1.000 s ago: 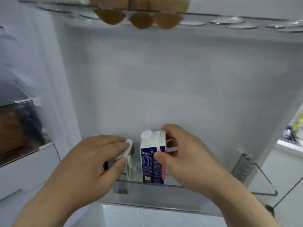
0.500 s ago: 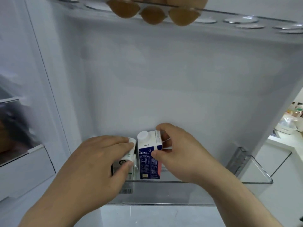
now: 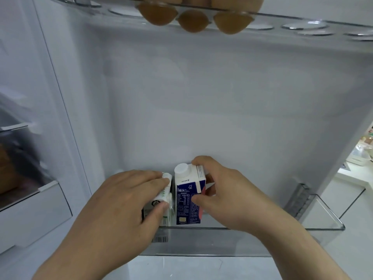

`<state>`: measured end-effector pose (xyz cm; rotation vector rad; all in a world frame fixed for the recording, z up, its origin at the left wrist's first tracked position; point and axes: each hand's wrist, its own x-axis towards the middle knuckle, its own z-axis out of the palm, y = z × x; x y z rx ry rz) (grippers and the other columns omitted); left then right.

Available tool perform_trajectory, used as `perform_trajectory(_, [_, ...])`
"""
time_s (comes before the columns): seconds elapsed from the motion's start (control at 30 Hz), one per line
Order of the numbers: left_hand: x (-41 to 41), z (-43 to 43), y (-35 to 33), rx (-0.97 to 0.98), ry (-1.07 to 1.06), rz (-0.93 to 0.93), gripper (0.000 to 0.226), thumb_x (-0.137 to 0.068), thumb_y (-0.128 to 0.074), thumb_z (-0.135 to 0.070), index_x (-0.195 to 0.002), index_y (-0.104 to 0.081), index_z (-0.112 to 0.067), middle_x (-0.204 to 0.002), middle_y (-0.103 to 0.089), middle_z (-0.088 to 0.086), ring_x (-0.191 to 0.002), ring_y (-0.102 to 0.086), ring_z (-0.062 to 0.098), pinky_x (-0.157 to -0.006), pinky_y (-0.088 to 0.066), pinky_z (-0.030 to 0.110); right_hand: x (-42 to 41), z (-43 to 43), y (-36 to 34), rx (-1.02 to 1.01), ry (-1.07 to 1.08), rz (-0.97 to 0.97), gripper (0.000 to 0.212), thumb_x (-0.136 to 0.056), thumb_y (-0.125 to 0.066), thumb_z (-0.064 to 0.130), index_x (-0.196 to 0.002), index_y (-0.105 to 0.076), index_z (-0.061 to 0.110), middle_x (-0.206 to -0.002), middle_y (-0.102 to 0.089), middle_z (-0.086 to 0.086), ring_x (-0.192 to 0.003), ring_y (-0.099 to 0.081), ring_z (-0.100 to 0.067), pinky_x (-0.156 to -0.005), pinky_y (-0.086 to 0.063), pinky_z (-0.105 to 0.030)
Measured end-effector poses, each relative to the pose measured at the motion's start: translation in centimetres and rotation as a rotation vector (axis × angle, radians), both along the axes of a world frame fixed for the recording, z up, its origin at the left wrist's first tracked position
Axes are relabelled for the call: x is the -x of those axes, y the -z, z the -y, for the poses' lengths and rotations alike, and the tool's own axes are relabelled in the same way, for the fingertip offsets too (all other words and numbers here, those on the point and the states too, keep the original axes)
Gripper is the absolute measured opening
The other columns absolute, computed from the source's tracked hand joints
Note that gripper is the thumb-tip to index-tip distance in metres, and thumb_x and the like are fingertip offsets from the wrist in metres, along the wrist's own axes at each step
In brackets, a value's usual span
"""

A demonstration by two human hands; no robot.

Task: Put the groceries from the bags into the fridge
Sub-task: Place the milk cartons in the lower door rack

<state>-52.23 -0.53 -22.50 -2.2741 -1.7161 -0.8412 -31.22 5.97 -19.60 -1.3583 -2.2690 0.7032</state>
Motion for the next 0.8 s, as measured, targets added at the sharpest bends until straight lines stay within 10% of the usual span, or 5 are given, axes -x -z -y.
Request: perform_trajectory(0.8, [-0.24, 0.16, -0.15, 0.046, -0.035, 0.001, 0.045, -0.083, -0.044, -0.051, -0.116, -0.067, -0.031, -0.120, -0.063, -0.019, -0.108, -0.060, 0.008, -0.092, -0.045, 0.034, 0.04, -0.27, 0.61, -0.042, -0.011, 0.018, 0.056, -0.084, -0.069, 0.034, -0.123, -0.032, 0.049, -0.109, -0.055, 0.012, -0.088, -0.060, -0.005, -0.066, -0.050, -0.020])
